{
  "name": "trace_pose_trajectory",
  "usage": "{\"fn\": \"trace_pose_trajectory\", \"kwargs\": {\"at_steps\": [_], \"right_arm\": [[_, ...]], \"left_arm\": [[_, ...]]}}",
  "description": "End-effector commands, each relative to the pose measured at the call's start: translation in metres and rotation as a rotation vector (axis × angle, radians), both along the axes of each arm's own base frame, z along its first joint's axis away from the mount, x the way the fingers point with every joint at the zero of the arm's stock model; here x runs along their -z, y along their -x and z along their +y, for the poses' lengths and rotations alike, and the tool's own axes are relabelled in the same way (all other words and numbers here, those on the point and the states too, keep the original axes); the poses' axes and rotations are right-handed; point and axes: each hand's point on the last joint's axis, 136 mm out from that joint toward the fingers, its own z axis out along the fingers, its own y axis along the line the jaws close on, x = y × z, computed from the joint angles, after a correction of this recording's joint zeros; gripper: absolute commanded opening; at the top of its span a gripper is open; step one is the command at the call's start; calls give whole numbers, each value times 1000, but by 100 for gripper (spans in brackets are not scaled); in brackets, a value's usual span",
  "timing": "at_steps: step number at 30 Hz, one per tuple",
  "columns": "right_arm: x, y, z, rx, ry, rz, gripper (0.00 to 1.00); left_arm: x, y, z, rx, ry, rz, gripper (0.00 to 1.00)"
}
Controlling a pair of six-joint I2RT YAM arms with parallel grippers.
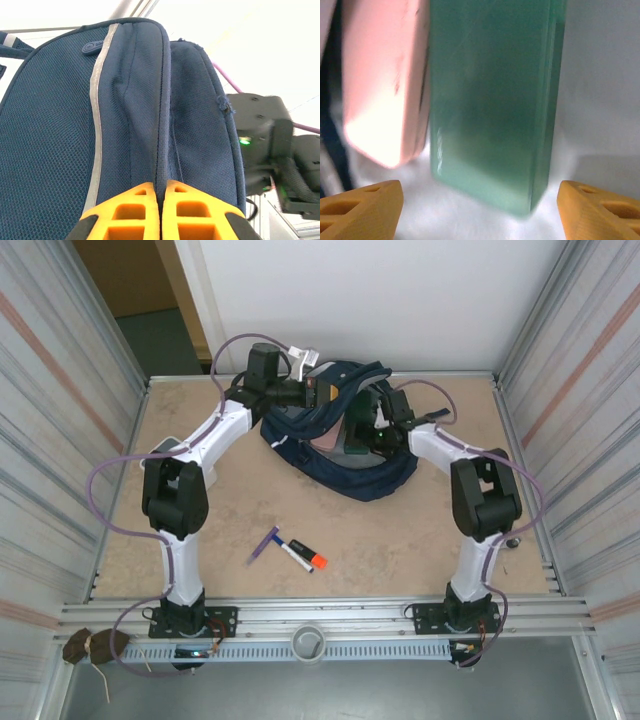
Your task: Pack the student bag
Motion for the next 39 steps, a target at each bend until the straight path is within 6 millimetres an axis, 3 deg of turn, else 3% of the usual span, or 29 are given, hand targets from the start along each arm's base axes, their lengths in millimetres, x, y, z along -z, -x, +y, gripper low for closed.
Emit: {"fn": "trace_pose_trajectory", "kwargs": {"at_steps": [1,5,9,12,14,17,21,25,29,32,38,39], "right_arm": [[-74,12,-7,-44,-61,-207,79],[-83,37,-47,42,-42,-238,81],[-62,49,-101,233,-14,-156,81],[-55,51,-127,328,-34,-137,81],[-58,53,-135,362,-32,-159,81],[-69,55,-129,335,-16,-217,83],[-67,57,-97,243,18,-263,88],[-44,46,-82,229,57,-218,88],[-22,34,-81,233,109,-171,85],[-13,33,-80,227,125,-152,81],[3,37,-80,201,162,-117,67],[5,37,-80,197,167,-112,65]], "left_arm": [[-24,7,-3,18,33,-101,0],[-5,8,0,-10,-9,-89,0],[25,17,-12,-30,-84,-84,1],[53,25,-29,-23,-169,-88,12],[63,32,-36,-1,-247,-115,29],[61,37,-24,-32,-357,-208,48],[50,27,29,-220,-355,-253,69],[73,-4,94,-432,-269,-15,73],[107,-30,127,-503,-247,170,73],[124,-44,135,-511,-208,248,73],[144,-65,117,-453,-165,309,70],[159,-67,114,-441,-171,337,67]]}}
